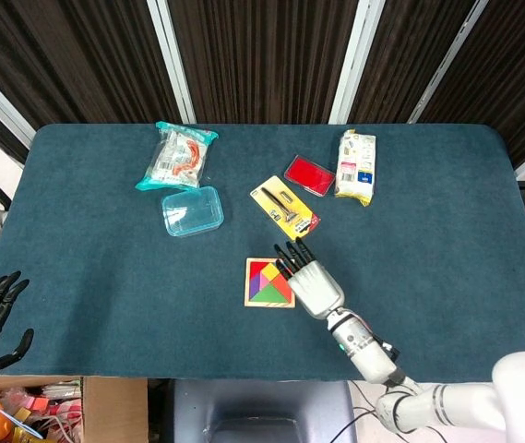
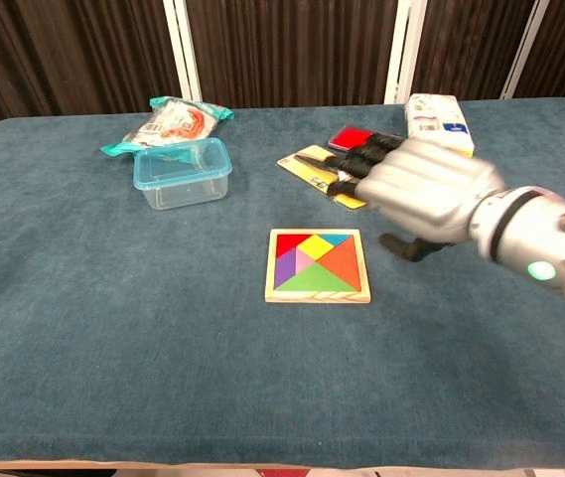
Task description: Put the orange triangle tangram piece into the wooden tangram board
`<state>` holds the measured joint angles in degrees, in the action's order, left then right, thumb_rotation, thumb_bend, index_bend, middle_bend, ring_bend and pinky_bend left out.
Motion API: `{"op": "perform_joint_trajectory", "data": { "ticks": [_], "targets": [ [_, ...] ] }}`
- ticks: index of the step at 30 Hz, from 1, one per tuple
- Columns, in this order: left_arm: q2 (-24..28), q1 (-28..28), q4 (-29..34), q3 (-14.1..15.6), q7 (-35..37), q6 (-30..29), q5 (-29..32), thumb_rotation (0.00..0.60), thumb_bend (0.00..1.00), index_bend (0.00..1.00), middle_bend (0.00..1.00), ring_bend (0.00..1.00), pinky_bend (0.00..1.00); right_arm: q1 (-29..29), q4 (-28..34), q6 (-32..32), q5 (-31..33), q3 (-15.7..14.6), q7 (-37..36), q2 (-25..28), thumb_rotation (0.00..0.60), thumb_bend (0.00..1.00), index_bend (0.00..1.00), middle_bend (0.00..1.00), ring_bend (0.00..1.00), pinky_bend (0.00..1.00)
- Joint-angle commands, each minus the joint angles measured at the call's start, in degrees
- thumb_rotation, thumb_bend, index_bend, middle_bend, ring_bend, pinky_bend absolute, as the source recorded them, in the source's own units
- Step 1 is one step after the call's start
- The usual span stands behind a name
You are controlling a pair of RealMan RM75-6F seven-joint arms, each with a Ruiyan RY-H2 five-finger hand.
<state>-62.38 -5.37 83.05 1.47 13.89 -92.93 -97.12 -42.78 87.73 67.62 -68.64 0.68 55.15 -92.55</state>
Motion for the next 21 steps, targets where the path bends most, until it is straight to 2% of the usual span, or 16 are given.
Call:
{"op": "perform_joint_trajectory", "data": {
  "ticks": [1,4,8,10,13,21],
  "targets": [
    [-0.05,0.04,-0.08,-0.11,0.07,-0.17,0.06,0.600,0.46,0.00,0.01,0.02,0.10,8.49,7.18,10.25,-5.22,-2.69,-10.37,8.28,0.600,0.36,0.10,0.00,0.00,0.00],
    [-0.45,0.06,-0.19,-0.44,-0.45,-0.34,0.37,0.600,0.46,0.00,0.00,0.02,0.10,15.91,9.07,18.60,-8.15,-5.49,-19.55,13.59,0.600,0.25,0.01,0.00,0.00,0.00],
    [-1.40,0.03,-0.09,-1.20,-2.96,-0.19,1.37,0.600,0.46,0.00,0.00,0.00,0.10,26.13,9.52,28.16,-7.77,-7.45,-33.24,19.32,0.600,0.19,0.00,0.00,0.00,0.00],
    [-1.60,-0.08,0.16,-1.30,-3.66,-0.02,1.41,0.600,0.46,0.00,0.00,0.00,0.09,28.26,11.38,29.34,-7.15,-7.97,-33.97,22.39,0.600,0.18,0.00,0.00,0.00,0.00],
    [-1.89,-0.46,0.75,-1.46,-5.00,0.25,1.07,0.600,0.46,0.00,0.00,0.00,0.09,30.66,11.75,33.03,-8.99,-6.27,-35.97,23.49,0.600,0.18,0.00,0.00,0.00,0.00],
    [-1.62,-0.32,1.87,-1.03,-6.62,0.56,0.79,0.600,0.46,0.00,0.00,0.00,0.09,32.57,12.08,30.45,-9.91,-5.03,-37.41,25.14,0.600,0.18,0.00,0.00,0.00,0.00]
  ]
}}
